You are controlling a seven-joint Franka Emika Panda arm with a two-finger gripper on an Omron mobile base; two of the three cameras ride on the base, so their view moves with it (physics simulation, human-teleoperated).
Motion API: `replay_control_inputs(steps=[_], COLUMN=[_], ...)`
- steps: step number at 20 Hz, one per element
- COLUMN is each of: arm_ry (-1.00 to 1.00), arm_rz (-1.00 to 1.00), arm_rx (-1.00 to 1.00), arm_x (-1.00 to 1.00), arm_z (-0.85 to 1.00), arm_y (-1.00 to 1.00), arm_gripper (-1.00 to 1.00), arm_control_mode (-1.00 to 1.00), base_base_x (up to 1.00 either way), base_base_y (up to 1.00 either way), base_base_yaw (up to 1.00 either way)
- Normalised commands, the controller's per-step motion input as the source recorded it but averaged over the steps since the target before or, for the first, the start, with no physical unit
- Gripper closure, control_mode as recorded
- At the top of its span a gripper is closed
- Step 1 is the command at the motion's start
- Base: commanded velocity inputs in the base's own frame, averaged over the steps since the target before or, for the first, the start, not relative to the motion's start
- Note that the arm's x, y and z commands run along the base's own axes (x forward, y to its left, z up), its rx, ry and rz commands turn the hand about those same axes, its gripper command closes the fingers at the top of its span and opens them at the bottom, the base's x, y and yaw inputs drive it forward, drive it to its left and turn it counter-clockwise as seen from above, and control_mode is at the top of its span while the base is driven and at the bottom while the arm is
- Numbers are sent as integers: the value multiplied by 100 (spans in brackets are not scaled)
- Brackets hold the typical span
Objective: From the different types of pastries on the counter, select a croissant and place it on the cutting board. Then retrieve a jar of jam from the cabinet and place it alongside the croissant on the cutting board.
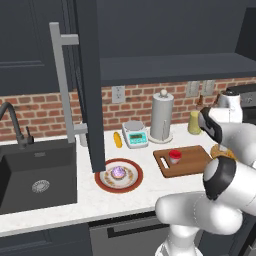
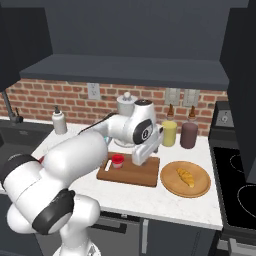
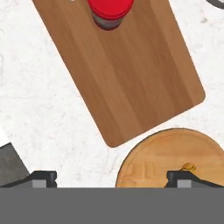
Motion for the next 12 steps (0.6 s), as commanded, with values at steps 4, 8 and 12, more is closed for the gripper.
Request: replay_control_inputs(steps=[4, 8, 12], arm_ry=[-17, -6, 1], arm_rz=[-47, -38, -22], arm_rx=[0, 0, 0], arm_x=[-41, 11, 65], arm_z=[-5, -1, 0], arm_y=[-25, 0, -30], arm_gripper=[-100, -100, -100], arm_control_mode=[-100, -100, -100], base_base_x=[0, 0, 0], base_base_y=[0, 0, 0], base_base_yaw=[0, 0, 0])
